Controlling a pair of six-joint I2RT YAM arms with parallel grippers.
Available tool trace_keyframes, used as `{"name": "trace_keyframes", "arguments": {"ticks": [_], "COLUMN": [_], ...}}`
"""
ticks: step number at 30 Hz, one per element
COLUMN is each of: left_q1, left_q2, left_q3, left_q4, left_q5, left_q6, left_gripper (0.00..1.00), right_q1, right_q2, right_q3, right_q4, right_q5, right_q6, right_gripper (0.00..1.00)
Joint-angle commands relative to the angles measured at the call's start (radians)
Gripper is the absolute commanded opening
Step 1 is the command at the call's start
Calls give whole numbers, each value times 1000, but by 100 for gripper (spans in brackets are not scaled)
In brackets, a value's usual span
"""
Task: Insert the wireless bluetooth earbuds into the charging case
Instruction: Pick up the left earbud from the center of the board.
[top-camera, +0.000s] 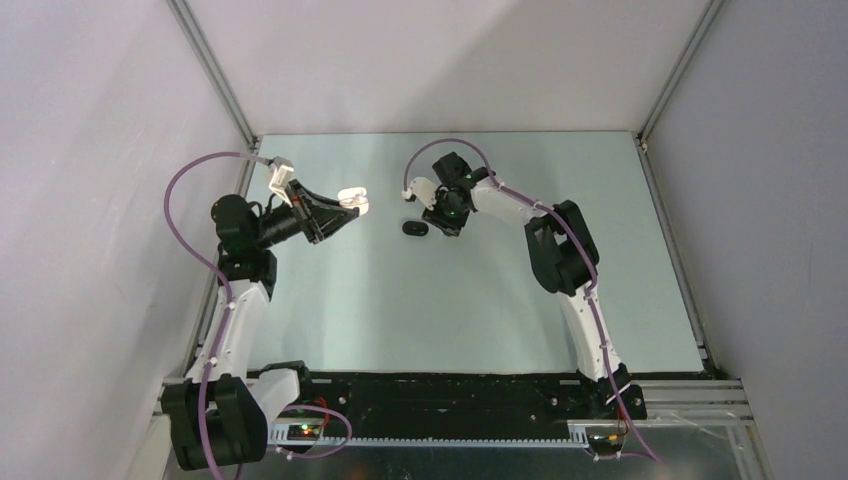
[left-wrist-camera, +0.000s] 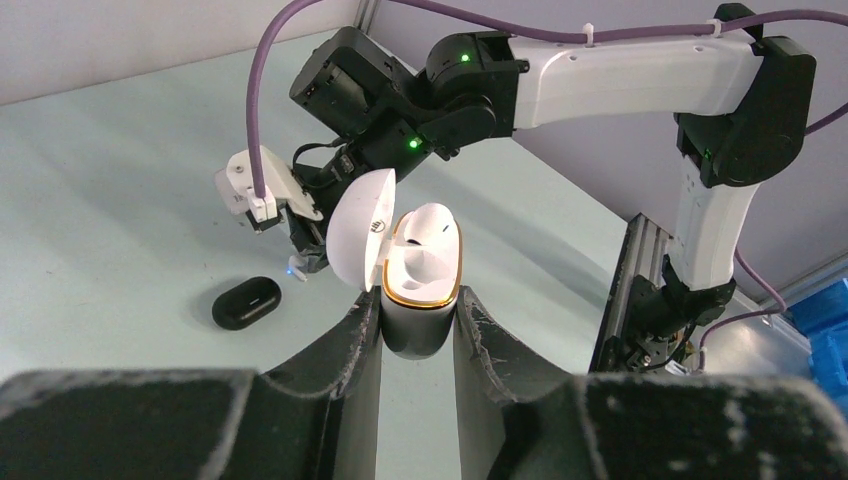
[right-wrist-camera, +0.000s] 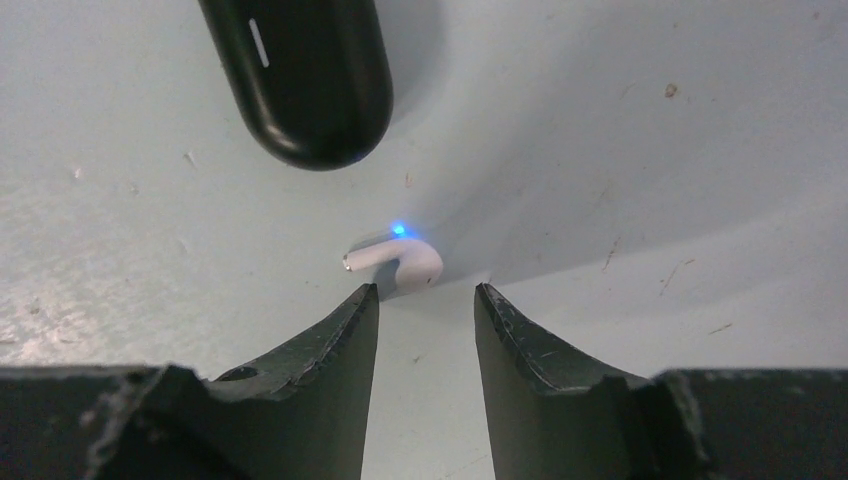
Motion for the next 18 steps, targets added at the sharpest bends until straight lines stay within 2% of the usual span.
{"name": "trace_keyframes", "arguments": {"ticks": [1, 7, 12, 18], "left_q1": [7, 7, 7, 7], "left_q2": [-17, -7, -4, -9], "left_q3": [3, 8, 16, 20], "left_q4": [-3, -4, -17, -54], "left_q5": [-1, -8, -8, -12], "left_q6": [17, 12, 12, 33], "left_gripper": [0, 0, 0, 0], "right_q1": [-18, -35, -42, -53], "right_q2": [7, 11, 62, 90], "right_q3": [35, 45, 143, 194], "right_q4": [-73, -100, -173, -197], "right_q5": [-64, -126, -157, -200], "right_q6": [-15, -13, -21, -62], "right_gripper": [44, 42, 42, 45]}}
